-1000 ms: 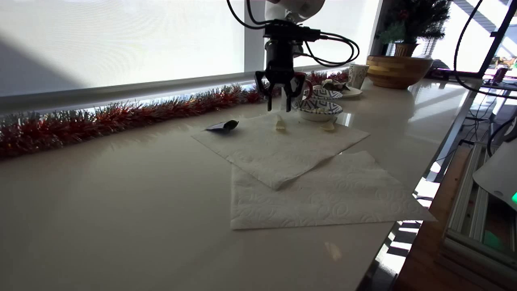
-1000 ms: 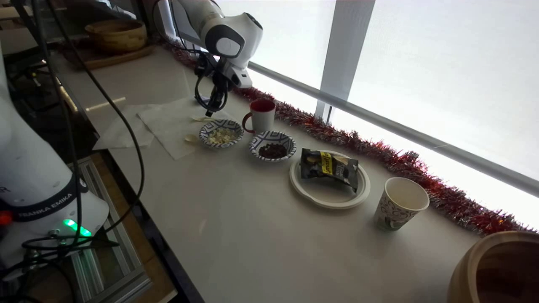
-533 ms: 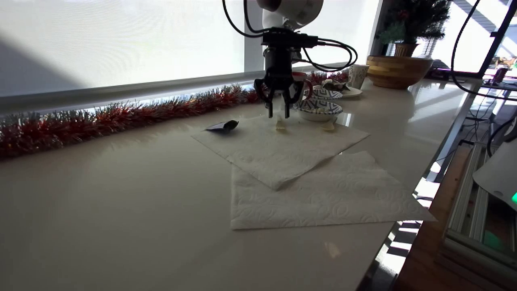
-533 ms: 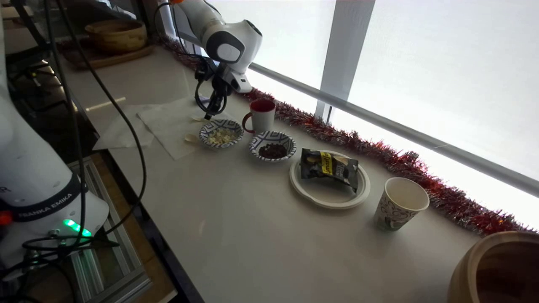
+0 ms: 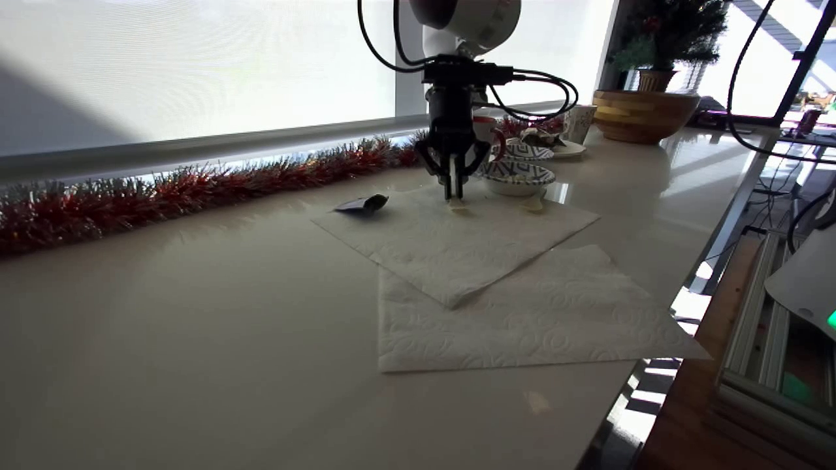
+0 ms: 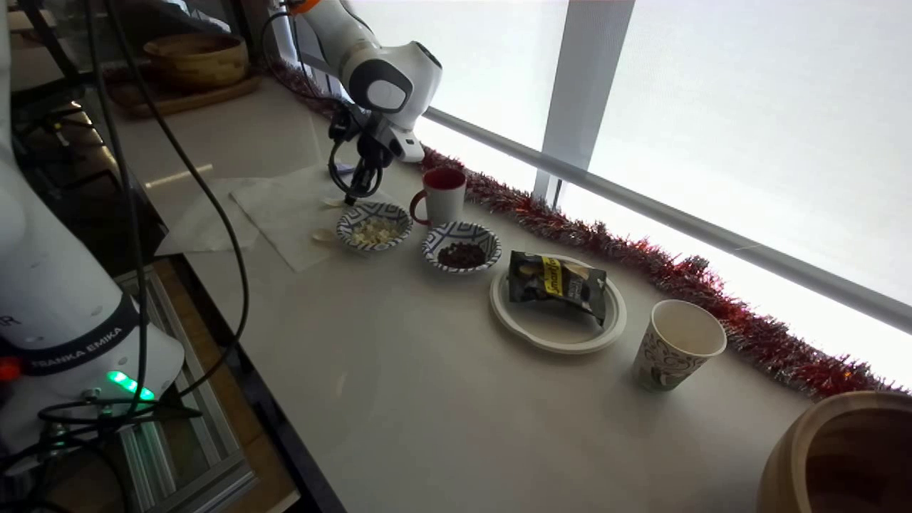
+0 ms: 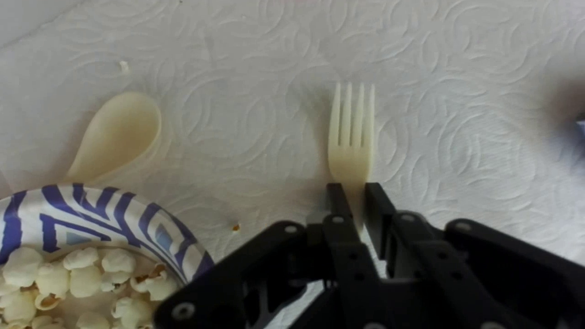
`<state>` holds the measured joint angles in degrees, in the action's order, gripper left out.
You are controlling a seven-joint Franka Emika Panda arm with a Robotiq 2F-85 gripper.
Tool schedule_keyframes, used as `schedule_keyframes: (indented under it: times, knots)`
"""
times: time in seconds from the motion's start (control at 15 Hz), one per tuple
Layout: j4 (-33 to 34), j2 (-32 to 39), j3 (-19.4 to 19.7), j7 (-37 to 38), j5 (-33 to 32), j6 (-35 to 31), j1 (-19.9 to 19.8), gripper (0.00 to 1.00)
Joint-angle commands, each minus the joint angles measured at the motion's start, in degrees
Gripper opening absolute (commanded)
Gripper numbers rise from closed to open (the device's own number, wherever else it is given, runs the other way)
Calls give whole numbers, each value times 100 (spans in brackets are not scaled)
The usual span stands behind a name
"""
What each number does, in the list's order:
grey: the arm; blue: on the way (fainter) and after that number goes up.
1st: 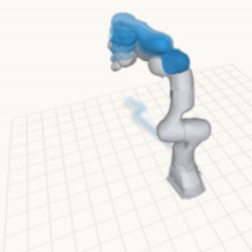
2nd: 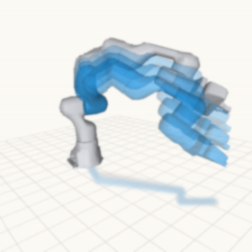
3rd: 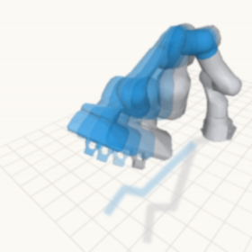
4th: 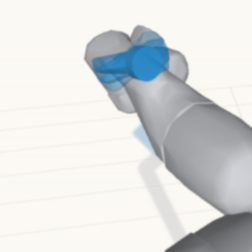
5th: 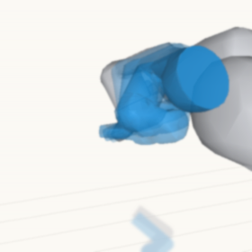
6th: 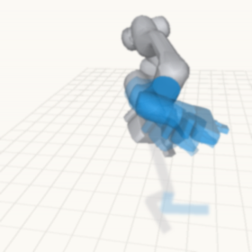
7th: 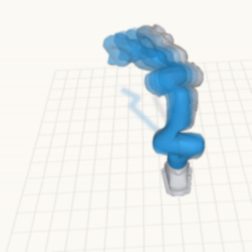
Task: Use the white fork to place one object from the bowl on the left into the mug.
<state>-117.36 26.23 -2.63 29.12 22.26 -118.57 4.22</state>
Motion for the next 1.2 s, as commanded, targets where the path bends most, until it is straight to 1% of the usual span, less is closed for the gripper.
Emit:
schedule_keyframes:
  times: [0.0, 0.13, 0.27, 0.33, 0.53, 0.67, 0.87, 0.93, 1.0, 1.07, 1.13]
  knots:
    - [-146, -361, 39, 238, -185, 85, 263, 3]
    - [-466, -792, 20, 504, -452, 41, 536, 6]
    - [-960, -1306, -6, 987, -966, -362, 911, 6]
    - [-1099, -1507, -38, 1295, -1208, -432, 1038, 6]
    - [-1447, -2119, -124, 2045, -2162, -455, 1242, 5]
    - [-1623, -2638, -216, 2442, -2817, -304, 1224, 5]
    - [-1722, -3346, -401, 2835, -3701, -112, 1053, 5]
    - [-1719, -3575, -481, 2891, -3960, -50, 995, 5]
    - [-1790, -3793, -555, 2807, -4204, -68, 921, 5]
    - [-1801, -3984, -633, 2586, -4444, 79, 852, 5]
    - [-1988, -4233, -661, 2580, -4684, -158, 734, 4]
